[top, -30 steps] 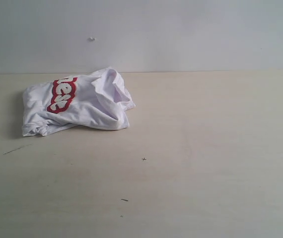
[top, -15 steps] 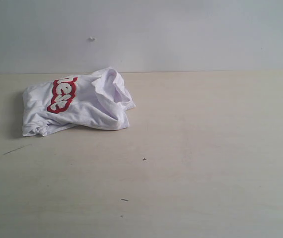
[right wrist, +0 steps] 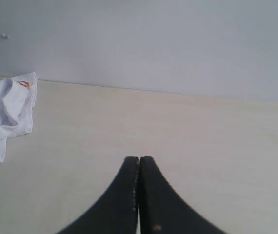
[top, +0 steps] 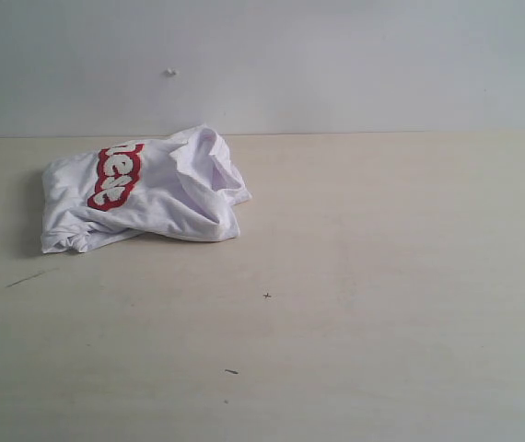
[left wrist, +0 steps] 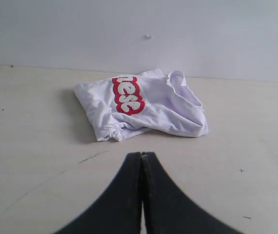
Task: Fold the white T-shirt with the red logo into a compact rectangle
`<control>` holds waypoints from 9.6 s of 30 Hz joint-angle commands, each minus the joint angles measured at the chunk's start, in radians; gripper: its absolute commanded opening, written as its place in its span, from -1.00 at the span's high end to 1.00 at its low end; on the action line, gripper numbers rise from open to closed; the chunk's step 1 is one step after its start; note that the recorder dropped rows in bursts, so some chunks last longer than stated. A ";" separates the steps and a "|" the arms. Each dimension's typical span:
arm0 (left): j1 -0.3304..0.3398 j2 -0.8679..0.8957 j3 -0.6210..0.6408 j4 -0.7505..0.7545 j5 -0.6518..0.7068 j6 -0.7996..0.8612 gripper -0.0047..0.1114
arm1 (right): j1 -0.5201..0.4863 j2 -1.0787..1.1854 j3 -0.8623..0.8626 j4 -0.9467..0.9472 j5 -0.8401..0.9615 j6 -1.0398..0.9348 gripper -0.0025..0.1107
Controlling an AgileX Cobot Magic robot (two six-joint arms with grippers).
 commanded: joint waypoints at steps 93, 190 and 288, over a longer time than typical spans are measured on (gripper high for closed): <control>-0.006 -0.065 0.457 0.403 -0.444 -0.167 0.88 | 0.068 -0.093 0.090 0.465 0.057 -0.500 0.96; -0.006 -0.065 0.457 0.358 -0.450 -0.156 0.88 | 0.068 -0.446 0.363 0.471 -0.368 -0.537 0.96; -0.006 -0.065 0.457 0.360 -0.450 -0.156 0.88 | 0.068 -0.826 0.575 -1.048 -0.006 0.974 0.96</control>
